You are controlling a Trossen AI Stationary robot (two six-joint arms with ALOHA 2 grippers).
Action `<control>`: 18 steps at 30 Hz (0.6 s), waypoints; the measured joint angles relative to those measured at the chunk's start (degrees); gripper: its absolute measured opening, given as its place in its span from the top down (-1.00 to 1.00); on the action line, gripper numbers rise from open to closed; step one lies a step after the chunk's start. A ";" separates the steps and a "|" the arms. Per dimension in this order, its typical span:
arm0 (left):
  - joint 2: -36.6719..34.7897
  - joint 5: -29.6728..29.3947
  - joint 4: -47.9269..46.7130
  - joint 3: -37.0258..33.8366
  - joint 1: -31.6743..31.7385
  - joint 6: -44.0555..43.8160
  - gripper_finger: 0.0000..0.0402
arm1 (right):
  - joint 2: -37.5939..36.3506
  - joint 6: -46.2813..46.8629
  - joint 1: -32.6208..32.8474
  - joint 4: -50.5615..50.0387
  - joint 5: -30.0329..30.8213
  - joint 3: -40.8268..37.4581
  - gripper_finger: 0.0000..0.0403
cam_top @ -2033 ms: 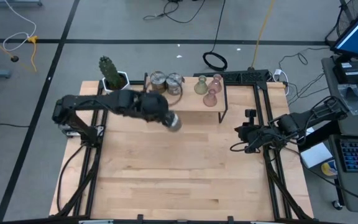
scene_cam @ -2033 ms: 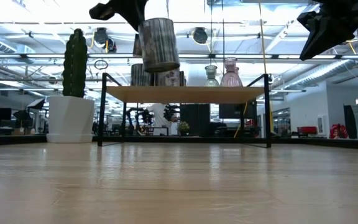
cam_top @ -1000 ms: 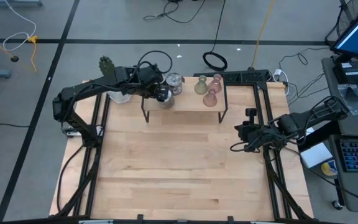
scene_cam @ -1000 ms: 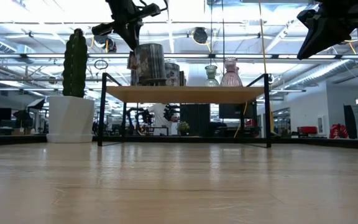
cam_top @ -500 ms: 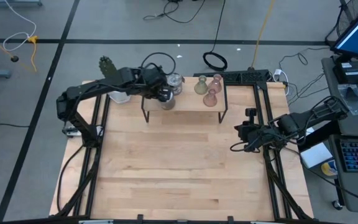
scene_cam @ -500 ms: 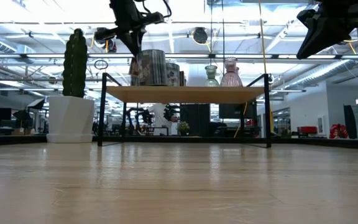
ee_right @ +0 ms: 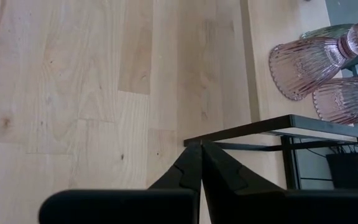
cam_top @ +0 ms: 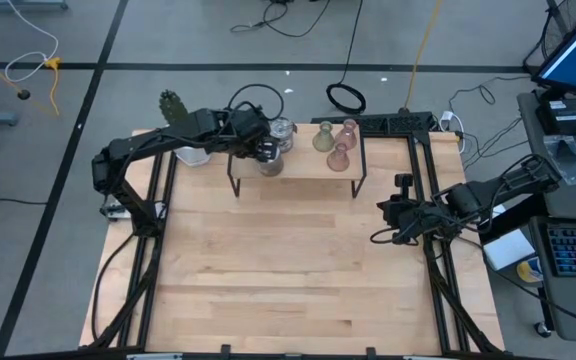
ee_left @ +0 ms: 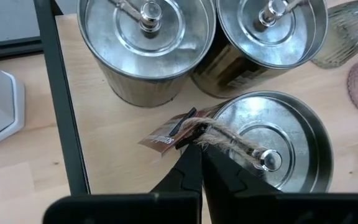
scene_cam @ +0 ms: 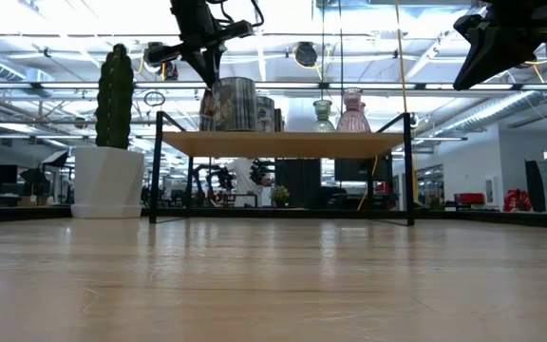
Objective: Pick & Place candle stick holders
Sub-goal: Put the brown scented candle on the shelf
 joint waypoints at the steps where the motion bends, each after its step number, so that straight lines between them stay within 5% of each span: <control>1: 0.00 -0.23 0.00 0.00 0.00 -0.17 1.00 | 0.01 0.00 0.01 0.00 0.00 0.00 1.00; 18: 0.02 -0.99 0.11 2.19 0.01 2.05 0.93 | 0.01 0.01 0.01 0.00 -0.04 0.00 1.00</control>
